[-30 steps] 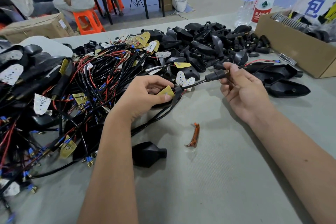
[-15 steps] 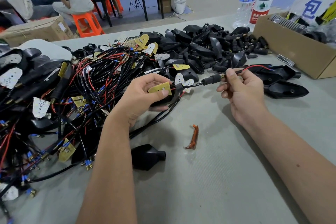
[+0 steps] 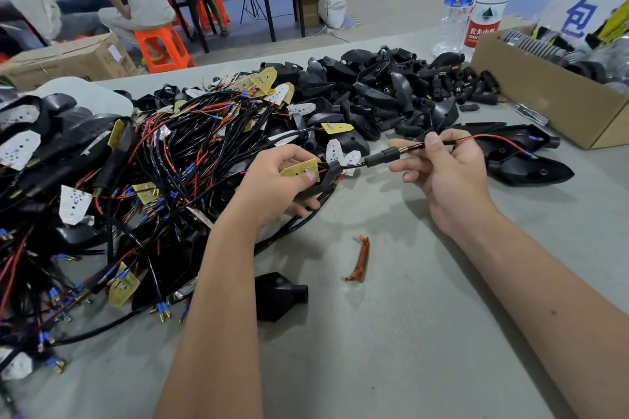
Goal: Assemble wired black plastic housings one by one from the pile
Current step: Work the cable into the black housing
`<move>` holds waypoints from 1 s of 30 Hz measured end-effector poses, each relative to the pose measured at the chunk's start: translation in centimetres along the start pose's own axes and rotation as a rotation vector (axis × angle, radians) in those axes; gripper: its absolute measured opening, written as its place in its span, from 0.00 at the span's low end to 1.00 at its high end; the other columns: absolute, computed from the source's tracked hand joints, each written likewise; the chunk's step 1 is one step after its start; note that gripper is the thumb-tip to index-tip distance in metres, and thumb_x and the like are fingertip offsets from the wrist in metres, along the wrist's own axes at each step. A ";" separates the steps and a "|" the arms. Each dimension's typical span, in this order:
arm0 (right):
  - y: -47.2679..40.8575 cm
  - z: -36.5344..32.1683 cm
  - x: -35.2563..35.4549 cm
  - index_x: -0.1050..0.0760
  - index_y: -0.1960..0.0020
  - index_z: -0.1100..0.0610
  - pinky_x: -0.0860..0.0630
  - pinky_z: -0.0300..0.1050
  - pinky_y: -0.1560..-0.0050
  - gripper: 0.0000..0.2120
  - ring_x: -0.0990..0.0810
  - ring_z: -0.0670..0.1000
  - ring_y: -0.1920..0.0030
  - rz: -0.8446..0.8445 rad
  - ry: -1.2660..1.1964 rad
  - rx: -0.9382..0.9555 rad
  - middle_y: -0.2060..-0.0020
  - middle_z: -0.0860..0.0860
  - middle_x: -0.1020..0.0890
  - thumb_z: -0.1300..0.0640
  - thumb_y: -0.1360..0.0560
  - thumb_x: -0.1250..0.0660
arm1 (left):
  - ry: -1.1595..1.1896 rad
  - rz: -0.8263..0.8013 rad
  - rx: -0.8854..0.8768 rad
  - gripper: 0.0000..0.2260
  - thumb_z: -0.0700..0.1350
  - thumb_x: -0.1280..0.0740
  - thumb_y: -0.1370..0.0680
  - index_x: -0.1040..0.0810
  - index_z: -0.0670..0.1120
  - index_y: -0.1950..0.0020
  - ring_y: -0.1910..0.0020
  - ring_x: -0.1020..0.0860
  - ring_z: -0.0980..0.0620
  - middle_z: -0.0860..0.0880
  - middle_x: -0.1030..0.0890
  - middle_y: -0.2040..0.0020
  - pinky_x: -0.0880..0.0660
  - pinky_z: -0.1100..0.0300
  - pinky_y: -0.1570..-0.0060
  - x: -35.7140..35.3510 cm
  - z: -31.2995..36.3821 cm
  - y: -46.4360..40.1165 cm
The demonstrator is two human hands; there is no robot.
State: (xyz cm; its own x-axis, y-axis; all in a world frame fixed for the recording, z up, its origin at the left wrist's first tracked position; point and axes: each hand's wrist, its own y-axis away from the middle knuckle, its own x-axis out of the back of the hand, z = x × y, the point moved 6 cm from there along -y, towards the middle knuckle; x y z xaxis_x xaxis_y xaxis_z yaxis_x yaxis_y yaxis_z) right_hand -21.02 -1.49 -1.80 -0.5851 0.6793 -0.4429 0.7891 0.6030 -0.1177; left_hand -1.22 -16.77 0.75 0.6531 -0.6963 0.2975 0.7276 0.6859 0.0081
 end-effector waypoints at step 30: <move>0.1 -0.4 0.2 0.19 0.57 0.61 0.25 0.37 0.72 0.05 0.17 0.48 0.68 -0.002 0.162 0.026 0.66 0.54 0.15 0.62 0.24 0.25 | -0.302 0.280 -0.311 0.01 0.47 0.26 0.25 0.15 0.52 0.54 0.55 0.18 0.59 0.55 0.15 0.58 0.26 0.70 0.54 1.7 2.5 0.6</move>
State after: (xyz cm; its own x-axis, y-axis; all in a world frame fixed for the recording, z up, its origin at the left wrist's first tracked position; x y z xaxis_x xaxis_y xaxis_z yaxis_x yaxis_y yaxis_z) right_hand -21.12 -1.09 -1.55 -0.6078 0.7376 -0.2939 0.7910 0.5950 -0.1425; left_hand -0.21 -17.02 3.60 0.7757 -0.3710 0.5105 0.5911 0.7104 -0.3819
